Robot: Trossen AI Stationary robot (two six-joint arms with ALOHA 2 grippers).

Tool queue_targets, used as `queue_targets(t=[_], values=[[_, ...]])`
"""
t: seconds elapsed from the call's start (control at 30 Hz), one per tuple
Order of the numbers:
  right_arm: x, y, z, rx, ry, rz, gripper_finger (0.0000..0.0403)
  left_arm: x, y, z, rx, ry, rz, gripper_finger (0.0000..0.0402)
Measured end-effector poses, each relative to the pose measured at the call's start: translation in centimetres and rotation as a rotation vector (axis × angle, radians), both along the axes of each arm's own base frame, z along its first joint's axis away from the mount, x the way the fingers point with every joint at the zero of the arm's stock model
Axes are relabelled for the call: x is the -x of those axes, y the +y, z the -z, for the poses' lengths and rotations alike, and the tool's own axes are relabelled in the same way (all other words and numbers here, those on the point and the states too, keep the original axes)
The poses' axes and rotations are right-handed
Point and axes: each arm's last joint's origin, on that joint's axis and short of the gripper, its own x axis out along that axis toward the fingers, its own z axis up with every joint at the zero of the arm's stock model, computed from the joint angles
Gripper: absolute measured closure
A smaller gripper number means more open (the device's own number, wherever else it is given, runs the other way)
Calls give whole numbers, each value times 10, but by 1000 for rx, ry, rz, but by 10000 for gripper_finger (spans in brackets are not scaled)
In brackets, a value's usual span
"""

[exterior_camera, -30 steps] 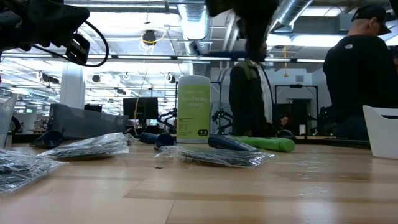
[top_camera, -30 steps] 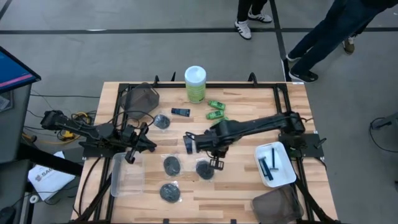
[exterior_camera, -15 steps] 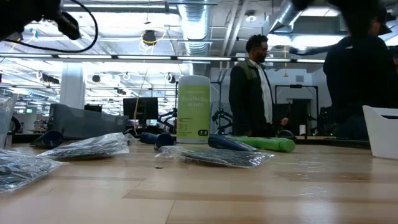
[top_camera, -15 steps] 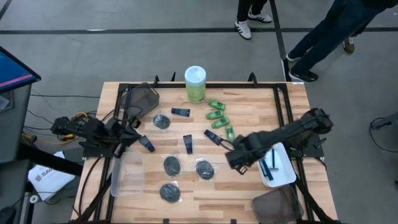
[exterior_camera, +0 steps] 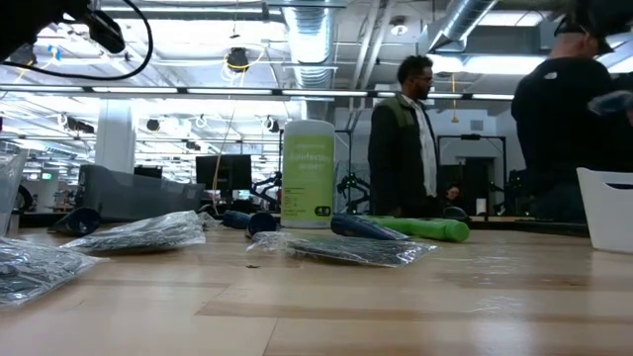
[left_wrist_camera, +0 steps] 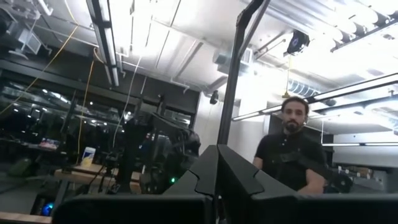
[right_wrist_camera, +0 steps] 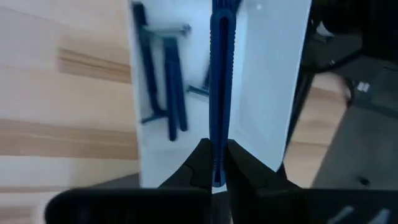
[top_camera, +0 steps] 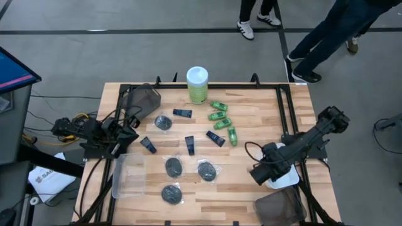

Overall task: Pick & Place Travel size toiletries
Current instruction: Put the blue razor into the white bin, then put the green shampoo into the bottom black bin

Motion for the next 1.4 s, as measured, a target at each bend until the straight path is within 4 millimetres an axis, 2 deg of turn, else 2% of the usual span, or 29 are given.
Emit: queue_targets(t=[0.23, 0.63, 0.77, 0.9, 1.03, 1.13, 1.23, 1.4], values=[[7, 0, 31, -36, 52, 9, 387, 0, 0, 0, 0, 1, -1, 399], [7, -2, 35, -31, 64, 11, 349, 0, 0, 0, 2, 1, -3, 399], [7, -2, 35, -32, 64, 10, 314, 0, 0, 0, 2, 1, -3, 399], [7, -2, 35, -35, 59, 9, 258, 0, 0, 0, 2, 1, -3, 399], [-9, -6, 22, -29, -62, 9, 196, 0, 0, 0, 1, 1, -3, 399], [-29, -19, 4, -26, -176, -20, 162, 0, 0, 0, 1, 1, -2, 399], [-54, -42, -10, -48, -295, -54, 149, 0, 0, 0, 0, 0, 0, 399], [-82, -91, -15, -29, -427, -68, 148, 0, 0, 0, 0, 1, 1, 399]])
